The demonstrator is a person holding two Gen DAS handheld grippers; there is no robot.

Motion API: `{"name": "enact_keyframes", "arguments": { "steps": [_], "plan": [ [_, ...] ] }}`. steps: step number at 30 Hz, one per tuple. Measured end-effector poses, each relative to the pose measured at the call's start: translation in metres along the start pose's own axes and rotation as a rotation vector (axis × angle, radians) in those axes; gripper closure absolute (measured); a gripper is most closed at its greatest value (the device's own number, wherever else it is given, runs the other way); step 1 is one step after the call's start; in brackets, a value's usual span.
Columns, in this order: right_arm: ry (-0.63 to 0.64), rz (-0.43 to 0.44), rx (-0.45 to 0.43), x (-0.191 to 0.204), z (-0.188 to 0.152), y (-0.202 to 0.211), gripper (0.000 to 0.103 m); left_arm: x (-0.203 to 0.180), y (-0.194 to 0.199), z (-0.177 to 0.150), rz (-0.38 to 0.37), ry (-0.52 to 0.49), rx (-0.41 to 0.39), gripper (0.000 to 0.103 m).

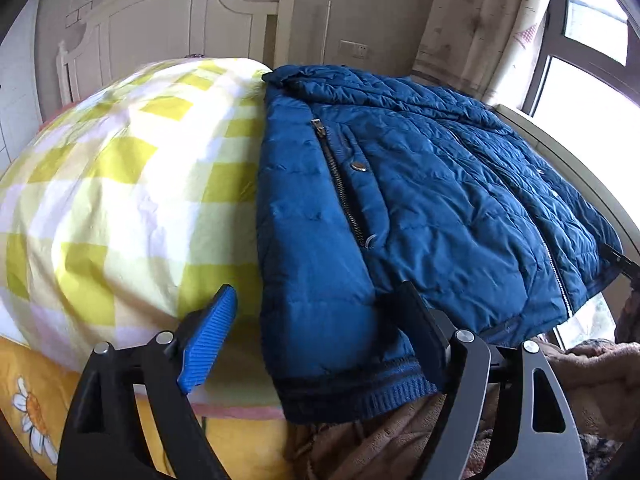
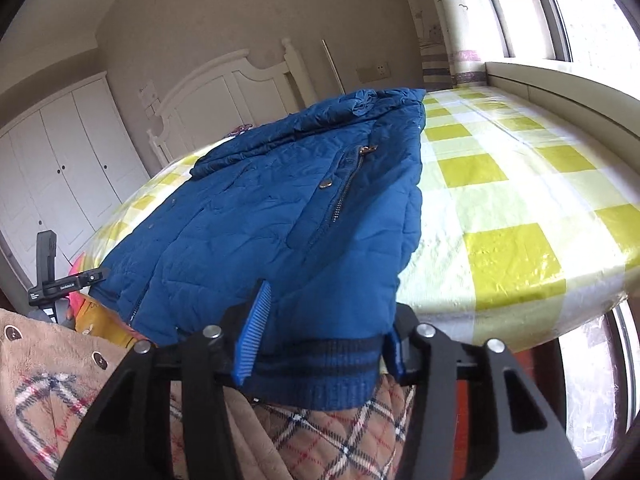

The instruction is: Fold large clothes

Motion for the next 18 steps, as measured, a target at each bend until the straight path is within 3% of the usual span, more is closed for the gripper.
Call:
{"name": "enact_keyframes", "arguments": {
  "steps": [2,3,9,10,11,15,18],
  "plan": [
    [0.012,-0.013,0.007,0.001,-0.001,-0.001,0.067,-0.002,0.001,0.002,-0.056,0.024,0.013,0.047],
    [0.014,-0.015,0.007,0.002,-0.001,-0.001,0.067,-0.003,0.001,0.002,-0.060,0.028,0.018,0.049],
    [-0.001,-0.009,-0.013,0.001,-0.002,-0.004,0.070,-0.010,-0.011,0.012,-0.056,0.020,0.023,0.048],
    [0.001,-0.015,-0.012,0.001,-0.003,-0.006,0.073,-0.011,-0.012,0.013,-0.054,0.020,0.030,0.052],
    [-0.004,-0.008,-0.009,0.001,-0.003,-0.007,0.081,-0.009,-0.011,0.013,-0.075,0.036,0.041,0.070],
    [-0.041,0.051,-0.025,0.001,-0.002,0.003,0.089,0.022,0.008,0.015,-0.301,0.248,0.048,0.094],
    [-0.066,0.144,-0.091,0.006,0.006,0.033,0.089,0.033,0.046,0.016,-0.460,0.331,-0.001,0.095]
  ]
}}
Point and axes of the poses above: each gripper's, at about its wrist camera, not at the fingertips, and y roughly against the way its jaws point, x to its left, z to its top, the point moved 1 cm from there along -y, roughly the way its jaws point, and after that the axes turned 9 degrees about y, right-handed, at the moved point
